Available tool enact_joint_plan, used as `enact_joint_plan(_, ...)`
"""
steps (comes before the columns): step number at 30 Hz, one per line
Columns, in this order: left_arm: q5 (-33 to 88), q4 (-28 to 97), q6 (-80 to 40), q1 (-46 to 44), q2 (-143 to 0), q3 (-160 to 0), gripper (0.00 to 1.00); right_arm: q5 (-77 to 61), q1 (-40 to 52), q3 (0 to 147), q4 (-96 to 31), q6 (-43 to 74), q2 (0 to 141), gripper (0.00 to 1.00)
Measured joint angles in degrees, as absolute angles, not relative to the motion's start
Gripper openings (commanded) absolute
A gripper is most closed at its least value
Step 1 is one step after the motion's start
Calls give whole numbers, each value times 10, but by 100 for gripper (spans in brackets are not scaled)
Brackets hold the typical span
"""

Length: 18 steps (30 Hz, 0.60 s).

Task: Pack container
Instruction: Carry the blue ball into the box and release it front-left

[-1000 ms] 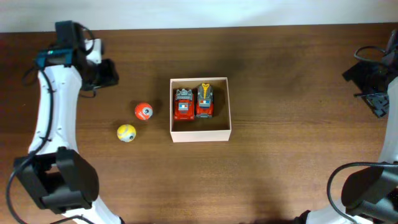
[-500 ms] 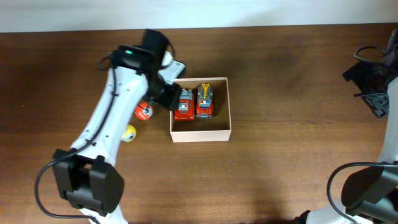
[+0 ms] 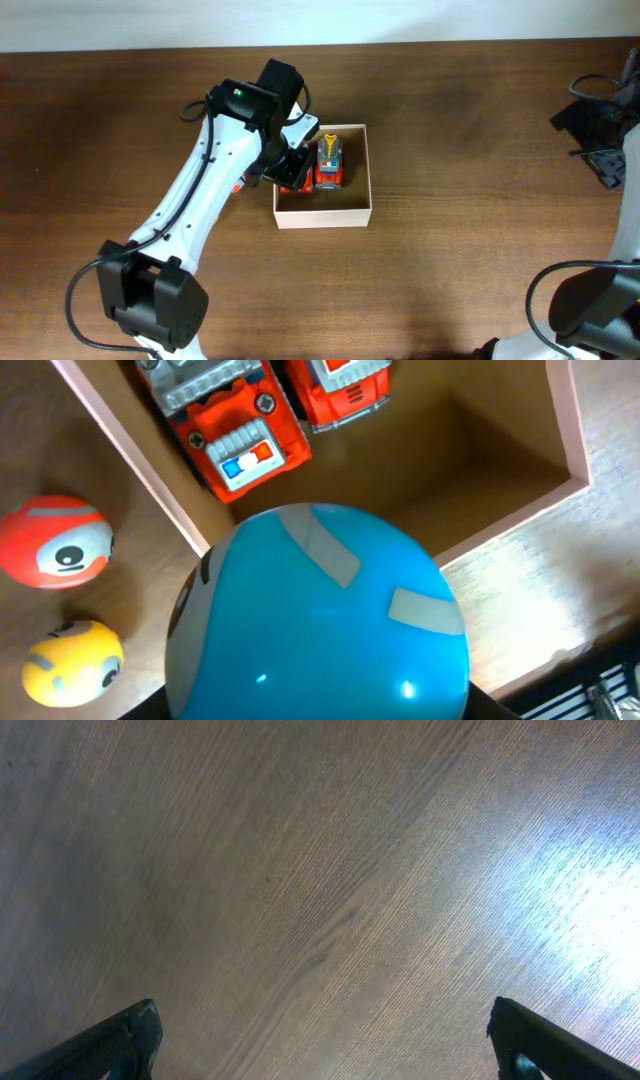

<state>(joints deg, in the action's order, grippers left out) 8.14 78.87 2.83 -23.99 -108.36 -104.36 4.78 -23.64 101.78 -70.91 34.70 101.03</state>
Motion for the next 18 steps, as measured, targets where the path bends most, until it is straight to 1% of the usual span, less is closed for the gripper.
enact_joint_plan(18, 81, 742, -14, -240, -1084, -944, 52, 48, -236, 1018, -709, 347, 1010, 99)
